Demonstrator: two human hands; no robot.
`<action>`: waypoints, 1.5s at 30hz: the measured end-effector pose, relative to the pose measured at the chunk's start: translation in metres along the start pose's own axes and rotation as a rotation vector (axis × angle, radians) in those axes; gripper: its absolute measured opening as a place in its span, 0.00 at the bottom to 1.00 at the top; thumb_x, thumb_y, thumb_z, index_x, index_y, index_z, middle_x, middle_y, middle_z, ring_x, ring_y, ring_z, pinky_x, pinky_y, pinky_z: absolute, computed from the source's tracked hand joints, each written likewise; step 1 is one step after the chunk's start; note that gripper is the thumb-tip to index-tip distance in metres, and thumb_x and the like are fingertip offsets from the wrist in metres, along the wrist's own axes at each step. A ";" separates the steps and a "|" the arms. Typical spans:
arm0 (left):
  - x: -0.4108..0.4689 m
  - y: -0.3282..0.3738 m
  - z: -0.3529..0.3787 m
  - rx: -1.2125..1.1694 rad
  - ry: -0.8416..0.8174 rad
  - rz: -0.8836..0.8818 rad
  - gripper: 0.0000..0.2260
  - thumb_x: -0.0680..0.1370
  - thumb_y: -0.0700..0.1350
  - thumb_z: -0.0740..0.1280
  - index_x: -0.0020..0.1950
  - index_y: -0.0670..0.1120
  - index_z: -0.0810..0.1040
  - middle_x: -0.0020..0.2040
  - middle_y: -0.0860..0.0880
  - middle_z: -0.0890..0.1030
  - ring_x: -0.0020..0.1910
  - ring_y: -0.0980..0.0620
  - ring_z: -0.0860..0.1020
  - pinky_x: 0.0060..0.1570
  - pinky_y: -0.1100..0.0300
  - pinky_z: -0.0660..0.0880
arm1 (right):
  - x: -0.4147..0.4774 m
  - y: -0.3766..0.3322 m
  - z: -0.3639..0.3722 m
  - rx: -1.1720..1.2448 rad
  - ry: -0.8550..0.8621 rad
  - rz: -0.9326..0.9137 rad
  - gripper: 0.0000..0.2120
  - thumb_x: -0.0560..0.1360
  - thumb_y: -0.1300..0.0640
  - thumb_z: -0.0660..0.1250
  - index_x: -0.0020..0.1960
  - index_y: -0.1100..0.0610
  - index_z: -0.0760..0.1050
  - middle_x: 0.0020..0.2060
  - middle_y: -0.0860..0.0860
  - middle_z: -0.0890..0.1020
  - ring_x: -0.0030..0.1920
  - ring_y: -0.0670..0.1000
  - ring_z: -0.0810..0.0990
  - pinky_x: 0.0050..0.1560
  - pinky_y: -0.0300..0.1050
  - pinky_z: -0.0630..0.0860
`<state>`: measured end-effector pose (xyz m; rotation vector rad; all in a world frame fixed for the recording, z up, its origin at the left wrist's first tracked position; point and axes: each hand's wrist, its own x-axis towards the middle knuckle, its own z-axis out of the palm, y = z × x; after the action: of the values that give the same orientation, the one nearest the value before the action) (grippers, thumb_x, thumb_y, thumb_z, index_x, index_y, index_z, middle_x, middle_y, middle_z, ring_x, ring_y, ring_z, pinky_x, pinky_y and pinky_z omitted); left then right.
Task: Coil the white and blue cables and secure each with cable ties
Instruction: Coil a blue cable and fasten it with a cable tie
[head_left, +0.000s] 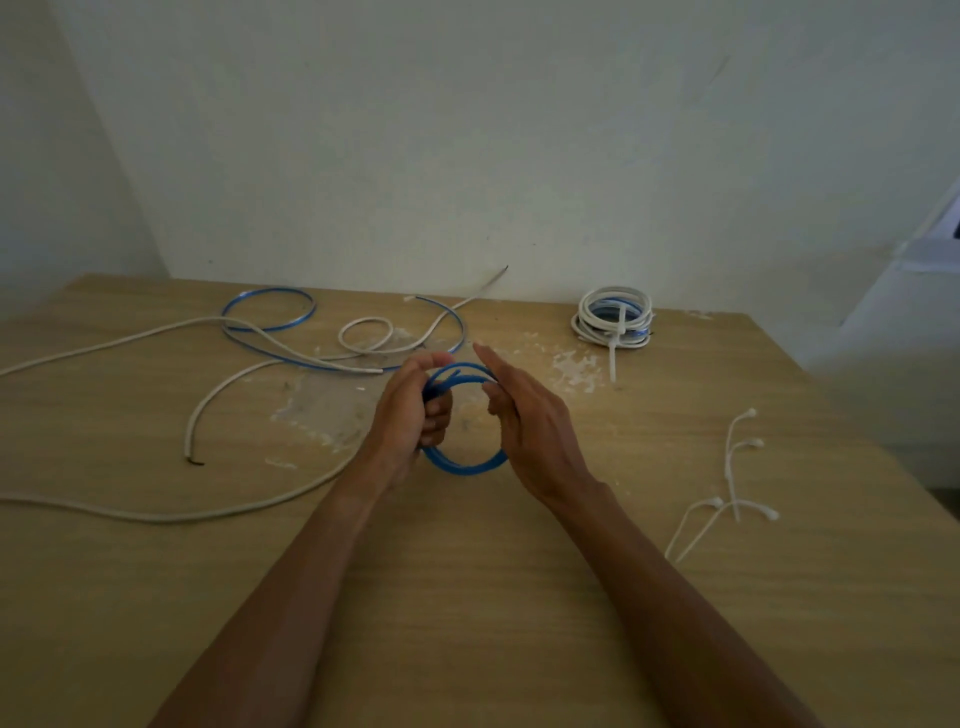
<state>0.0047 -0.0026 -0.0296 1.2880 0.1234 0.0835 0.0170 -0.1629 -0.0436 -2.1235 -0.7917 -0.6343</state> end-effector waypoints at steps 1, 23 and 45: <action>0.001 0.000 -0.002 -0.059 -0.044 -0.048 0.15 0.85 0.44 0.52 0.65 0.45 0.75 0.27 0.52 0.62 0.23 0.56 0.60 0.21 0.63 0.57 | 0.000 0.001 -0.001 -0.023 0.004 -0.018 0.22 0.83 0.57 0.58 0.77 0.52 0.65 0.48 0.52 0.79 0.43 0.47 0.78 0.42 0.51 0.80; -0.008 -0.010 0.012 0.483 0.055 0.389 0.12 0.83 0.39 0.55 0.66 0.47 0.69 0.29 0.46 0.72 0.24 0.54 0.67 0.25 0.60 0.64 | 0.011 -0.016 0.003 0.433 -0.067 0.474 0.20 0.85 0.47 0.55 0.51 0.55 0.82 0.39 0.49 0.84 0.38 0.42 0.80 0.40 0.37 0.73; -0.021 -0.034 0.079 0.362 -0.087 -0.050 0.18 0.82 0.44 0.53 0.31 0.49 0.60 0.25 0.51 0.58 0.22 0.53 0.55 0.25 0.59 0.54 | -0.033 0.080 -0.145 -0.354 -0.051 0.749 0.07 0.77 0.51 0.71 0.45 0.54 0.81 0.45 0.53 0.85 0.49 0.55 0.83 0.52 0.49 0.77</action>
<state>-0.0058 -0.0900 -0.0393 1.6463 0.0992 -0.0401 0.0258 -0.3297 -0.0201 -2.5267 0.1396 -0.3224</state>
